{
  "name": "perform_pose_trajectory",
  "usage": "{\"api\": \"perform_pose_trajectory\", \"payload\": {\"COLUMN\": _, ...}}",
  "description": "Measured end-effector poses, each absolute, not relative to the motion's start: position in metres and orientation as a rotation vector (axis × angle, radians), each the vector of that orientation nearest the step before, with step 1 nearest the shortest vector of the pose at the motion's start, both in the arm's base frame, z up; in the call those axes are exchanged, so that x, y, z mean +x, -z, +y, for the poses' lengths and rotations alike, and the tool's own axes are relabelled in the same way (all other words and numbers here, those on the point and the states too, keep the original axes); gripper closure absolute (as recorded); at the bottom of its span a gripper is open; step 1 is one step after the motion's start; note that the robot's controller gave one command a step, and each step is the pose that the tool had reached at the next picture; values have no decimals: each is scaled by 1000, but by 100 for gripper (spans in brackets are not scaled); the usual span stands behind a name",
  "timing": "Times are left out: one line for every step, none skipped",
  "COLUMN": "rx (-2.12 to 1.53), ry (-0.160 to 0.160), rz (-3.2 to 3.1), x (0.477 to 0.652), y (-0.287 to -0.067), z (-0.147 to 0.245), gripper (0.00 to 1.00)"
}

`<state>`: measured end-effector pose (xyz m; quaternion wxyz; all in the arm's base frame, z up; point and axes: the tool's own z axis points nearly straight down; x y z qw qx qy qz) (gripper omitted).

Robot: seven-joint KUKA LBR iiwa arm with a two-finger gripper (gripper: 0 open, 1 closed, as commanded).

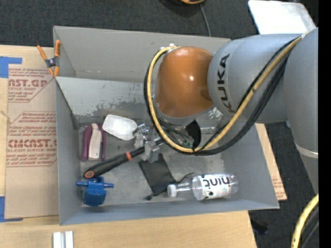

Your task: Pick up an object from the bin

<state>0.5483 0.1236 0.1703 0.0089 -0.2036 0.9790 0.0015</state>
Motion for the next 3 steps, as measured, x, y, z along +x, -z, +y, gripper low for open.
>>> {"api": "perform_pose_trajectory", "payload": {"rx": -677, "ry": -5, "rz": 3054, "x": 554, "y": -261, "z": 122, "gripper": 100}}
{"api": "perform_pose_trajectory", "payload": {"rx": -684, "ry": -2, "rz": 3037, "x": 569, "y": -328, "z": 110, "gripper": 100}}
{"api": "perform_pose_trajectory", "payload": {"rx": -693, "ry": -7, "rz": 3041, "x": 568, "y": -231, "z": 142, "gripper": 100}}
